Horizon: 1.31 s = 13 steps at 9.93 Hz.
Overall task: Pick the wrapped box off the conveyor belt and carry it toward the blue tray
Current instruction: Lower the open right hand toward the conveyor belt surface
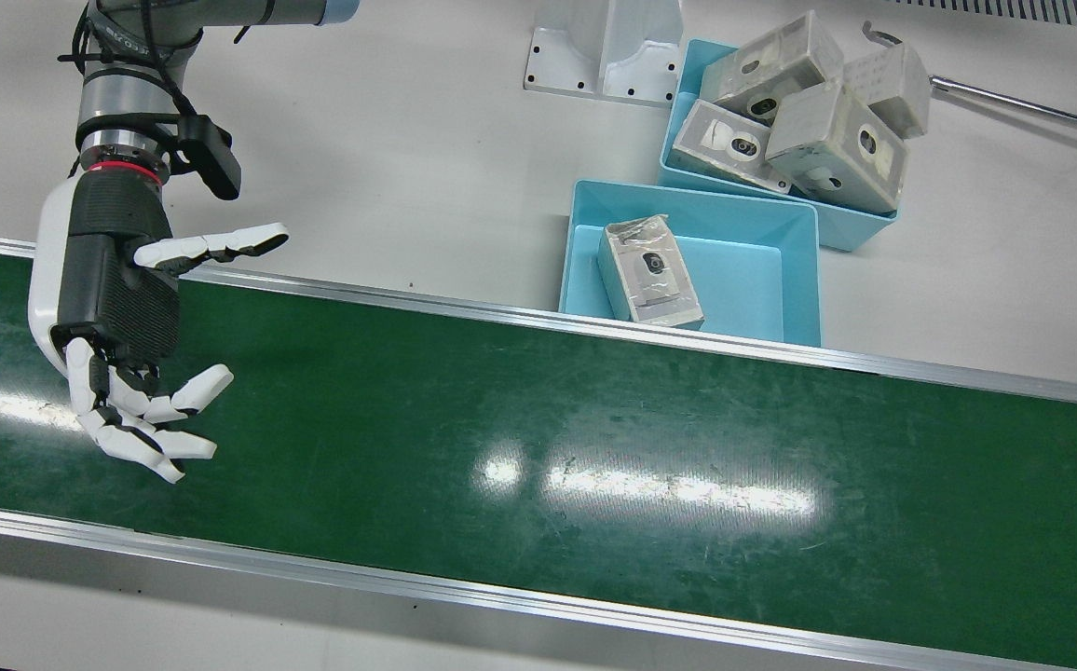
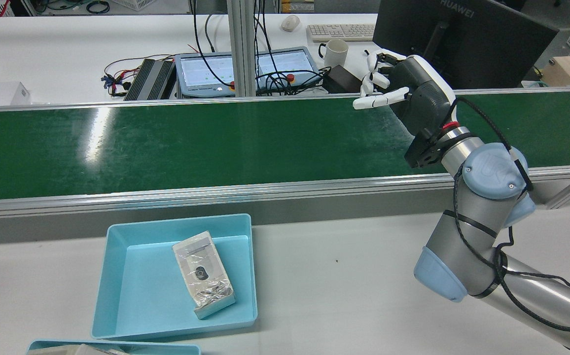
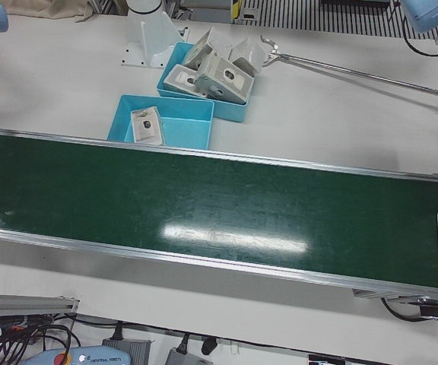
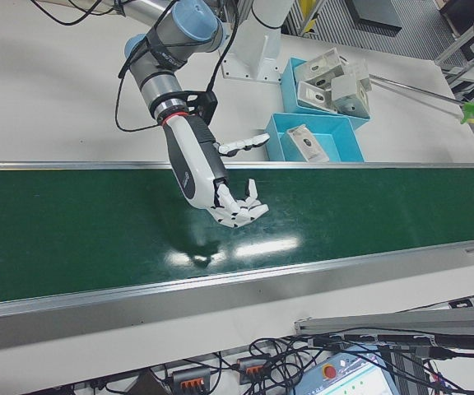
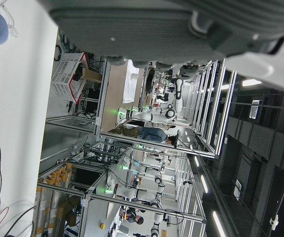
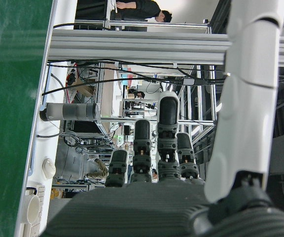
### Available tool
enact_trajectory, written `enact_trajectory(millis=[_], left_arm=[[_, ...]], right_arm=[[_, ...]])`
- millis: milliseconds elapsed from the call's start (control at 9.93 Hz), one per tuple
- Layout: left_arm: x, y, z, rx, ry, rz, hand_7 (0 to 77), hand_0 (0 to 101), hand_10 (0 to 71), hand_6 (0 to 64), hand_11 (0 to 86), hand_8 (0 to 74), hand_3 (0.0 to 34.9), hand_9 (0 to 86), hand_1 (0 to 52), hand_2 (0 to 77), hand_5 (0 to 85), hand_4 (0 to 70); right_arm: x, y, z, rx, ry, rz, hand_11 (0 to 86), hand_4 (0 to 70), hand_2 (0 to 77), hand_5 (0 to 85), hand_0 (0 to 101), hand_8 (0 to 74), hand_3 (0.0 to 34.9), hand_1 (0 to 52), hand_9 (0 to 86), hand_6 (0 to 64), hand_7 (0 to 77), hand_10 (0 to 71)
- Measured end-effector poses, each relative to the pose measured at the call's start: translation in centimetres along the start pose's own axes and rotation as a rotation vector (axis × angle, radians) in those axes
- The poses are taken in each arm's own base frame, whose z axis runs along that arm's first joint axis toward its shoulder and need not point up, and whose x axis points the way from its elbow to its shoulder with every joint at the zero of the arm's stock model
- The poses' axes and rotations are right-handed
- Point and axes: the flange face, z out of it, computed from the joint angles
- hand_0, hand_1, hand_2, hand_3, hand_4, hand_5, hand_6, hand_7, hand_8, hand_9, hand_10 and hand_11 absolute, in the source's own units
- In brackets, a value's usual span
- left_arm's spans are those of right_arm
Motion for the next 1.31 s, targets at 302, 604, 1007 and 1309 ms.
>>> enact_trajectory(millis=[302,604,1007,1309], left_arm=[[0.0,0.0,0.0,0.0,0.0,0.0,0.5,0,0.5,0.5,0.5,0.5,0.0,0.5,0.0,1.1,1.1,0.0],[0.0,0.0,0.0,0.0,0.0,0.0,0.5,0,0.5,0.5,0.5,0.5,0.0,0.5,0.0,0.5,1.1,0.0],[0.0,0.0,0.0,0.0,0.0,0.0,0.5,0,0.5,0.5,0.5,0.5,0.0,0.5,0.0,0.5,0.5,0.0],[0.0,0.0,0.0,0.0,0.0,0.0,0.5,0,0.5,0.5,0.5,0.5,0.0,0.5,0.0,1.1,0.5,0.0]], right_arm=[[0.1,0.5,0.4,-0.009,0.002,0.005,1.6,2.7,3.8,7.1,47,0.0,0.4,12.0,16.9,21.3,32.2,0.0],[0.6,0.8,0.7,-0.014,0.008,0.008,1.1,9.3,8.7,6.0,47,1.1,1.0,14.7,0.5,4.4,9.8,0.0],[2.7,0.5,1.1,-0.038,0.026,0.029,1.1,10.9,6.5,10.4,47,6.5,0.3,9.8,8.2,9.3,20.2,0.0],[3.6,-1.2,2.1,-0.055,0.024,0.051,1.1,12.0,6.5,10.9,47,7.6,0.2,10.9,6.5,9.3,19.6,0.0]])
